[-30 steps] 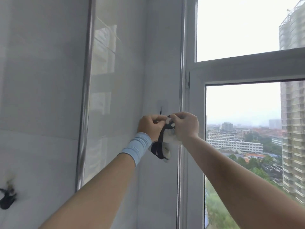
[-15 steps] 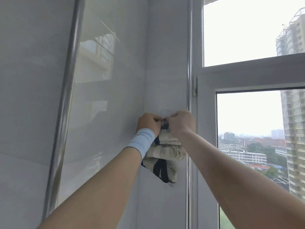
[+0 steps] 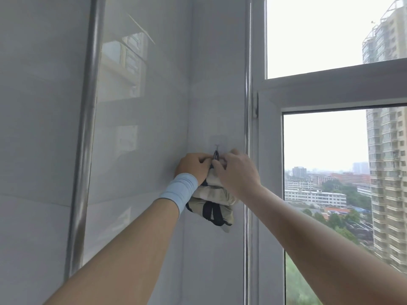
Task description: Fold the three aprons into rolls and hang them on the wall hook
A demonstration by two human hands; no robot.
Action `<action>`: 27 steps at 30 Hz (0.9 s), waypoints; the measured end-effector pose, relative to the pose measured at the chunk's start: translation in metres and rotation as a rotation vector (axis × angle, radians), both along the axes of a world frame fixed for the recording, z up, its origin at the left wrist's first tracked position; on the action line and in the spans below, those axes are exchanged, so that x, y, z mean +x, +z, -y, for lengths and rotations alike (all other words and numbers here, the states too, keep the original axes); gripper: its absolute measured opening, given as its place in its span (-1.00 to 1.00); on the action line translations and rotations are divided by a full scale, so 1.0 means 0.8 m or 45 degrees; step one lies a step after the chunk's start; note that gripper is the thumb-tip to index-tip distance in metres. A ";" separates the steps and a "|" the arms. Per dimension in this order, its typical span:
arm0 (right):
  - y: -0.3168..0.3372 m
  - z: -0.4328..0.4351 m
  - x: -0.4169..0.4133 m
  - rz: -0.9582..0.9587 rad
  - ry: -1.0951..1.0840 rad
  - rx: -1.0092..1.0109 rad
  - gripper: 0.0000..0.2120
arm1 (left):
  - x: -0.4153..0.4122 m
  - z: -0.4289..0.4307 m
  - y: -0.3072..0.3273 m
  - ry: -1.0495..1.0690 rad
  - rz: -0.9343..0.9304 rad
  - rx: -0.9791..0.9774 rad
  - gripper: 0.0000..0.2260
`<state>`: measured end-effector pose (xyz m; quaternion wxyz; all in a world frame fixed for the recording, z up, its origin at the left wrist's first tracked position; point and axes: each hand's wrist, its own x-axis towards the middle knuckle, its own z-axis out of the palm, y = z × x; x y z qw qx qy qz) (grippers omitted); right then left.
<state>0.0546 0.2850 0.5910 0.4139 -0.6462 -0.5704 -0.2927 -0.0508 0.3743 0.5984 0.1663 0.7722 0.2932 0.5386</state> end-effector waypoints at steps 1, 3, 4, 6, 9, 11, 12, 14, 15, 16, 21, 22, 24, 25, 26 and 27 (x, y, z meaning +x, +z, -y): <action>-0.008 0.000 0.002 0.057 0.010 -0.030 -0.69 | -0.002 0.000 -0.003 -0.017 -0.034 0.005 -0.76; -0.019 -0.002 0.007 0.049 0.039 -0.135 -0.70 | -0.005 -0.002 -0.012 -0.046 -0.128 0.034 -0.73; -0.021 -0.001 0.009 0.018 0.043 -0.164 -0.73 | -0.006 -0.003 -0.017 -0.056 -0.165 0.058 -0.70; -0.017 0.002 0.008 -0.019 0.013 -0.200 -0.74 | -0.010 -0.003 -0.024 -0.066 -0.211 0.100 -0.66; -0.009 0.008 0.000 0.035 -0.136 -0.279 -0.68 | -0.016 -0.002 -0.028 -0.007 -0.285 0.136 -0.64; -0.010 0.010 -0.005 0.032 -0.142 -0.270 -0.69 | -0.018 0.000 -0.027 0.028 -0.327 0.150 -0.63; -0.012 0.011 -0.007 0.017 -0.104 -0.230 -0.70 | -0.019 0.001 -0.027 0.036 -0.331 0.162 -0.63; -0.016 0.010 -0.009 0.038 -0.025 -0.140 -0.69 | -0.021 0.008 -0.026 0.038 -0.297 0.163 -0.64; -0.019 0.009 -0.009 0.076 -0.014 -0.140 -0.63 | -0.023 0.013 -0.025 0.030 -0.264 0.140 -0.65; -0.022 0.009 -0.010 0.115 -0.023 -0.167 -0.57 | -0.024 0.016 -0.026 0.023 -0.237 0.123 -0.68; -0.030 0.008 -0.010 0.194 -0.108 -0.232 -0.52 | -0.025 0.017 -0.026 0.053 -0.297 0.183 -0.71; -0.029 0.007 -0.010 0.186 -0.106 -0.219 -0.52 | -0.025 0.015 -0.027 0.063 -0.296 0.214 -0.69; -0.026 0.005 -0.009 0.164 -0.090 -0.178 -0.52 | -0.025 0.014 -0.031 0.037 -0.299 0.236 -0.65; -0.025 0.006 -0.009 0.151 -0.084 -0.165 -0.53 | -0.027 0.016 -0.032 0.017 -0.311 0.211 -0.65; -0.025 0.005 -0.008 0.146 -0.078 -0.168 -0.54 | -0.025 0.013 -0.034 0.000 -0.321 0.188 -0.64; -0.026 0.007 -0.009 0.138 -0.078 -0.186 -0.53 | -0.027 0.016 -0.037 0.001 -0.339 0.159 -0.64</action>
